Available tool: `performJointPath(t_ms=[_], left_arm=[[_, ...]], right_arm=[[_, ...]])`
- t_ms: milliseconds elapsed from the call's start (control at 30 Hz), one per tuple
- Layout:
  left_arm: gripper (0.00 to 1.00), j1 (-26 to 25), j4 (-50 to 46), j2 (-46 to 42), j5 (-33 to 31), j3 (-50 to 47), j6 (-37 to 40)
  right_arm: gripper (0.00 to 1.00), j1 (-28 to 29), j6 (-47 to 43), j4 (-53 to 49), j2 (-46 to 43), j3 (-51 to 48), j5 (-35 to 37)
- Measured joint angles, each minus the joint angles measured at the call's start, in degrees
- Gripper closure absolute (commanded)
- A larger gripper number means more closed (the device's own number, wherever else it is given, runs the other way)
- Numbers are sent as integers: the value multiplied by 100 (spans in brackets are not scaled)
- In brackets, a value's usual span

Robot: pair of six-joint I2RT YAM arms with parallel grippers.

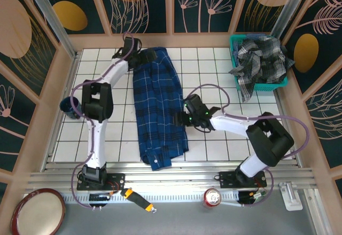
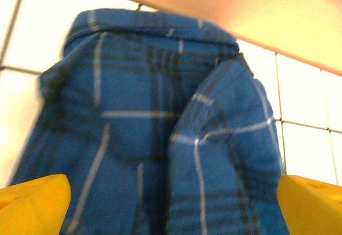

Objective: Fold and stack the long sleeve shirts

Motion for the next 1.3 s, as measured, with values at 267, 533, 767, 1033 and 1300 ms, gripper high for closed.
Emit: performJointPath(t_ms=[267, 533, 767, 1033, 1300], left_arm=[[6, -11, 149, -4203, -299, -4662, -177], [21, -671, -319, -6712, -334, -7578, -1095], [26, -1655, -752, -7189, -157, -8489, -1882], [40, -2761, -579, -7152, 13, -8668, -2660], [77, -3289, -564, -6736, -195, -8756, -3045]], right_arm=[[31, 640, 560, -155, -844, -732, -101], [31, 1128, 981, -413, -861, -820, -363], [31, 1213, 1073, -966, -868, -734, -358], [35, 1471, 1292, -901, -879, -734, -632], [56, 1499, 1342, -1027, -713, -612, -651]])
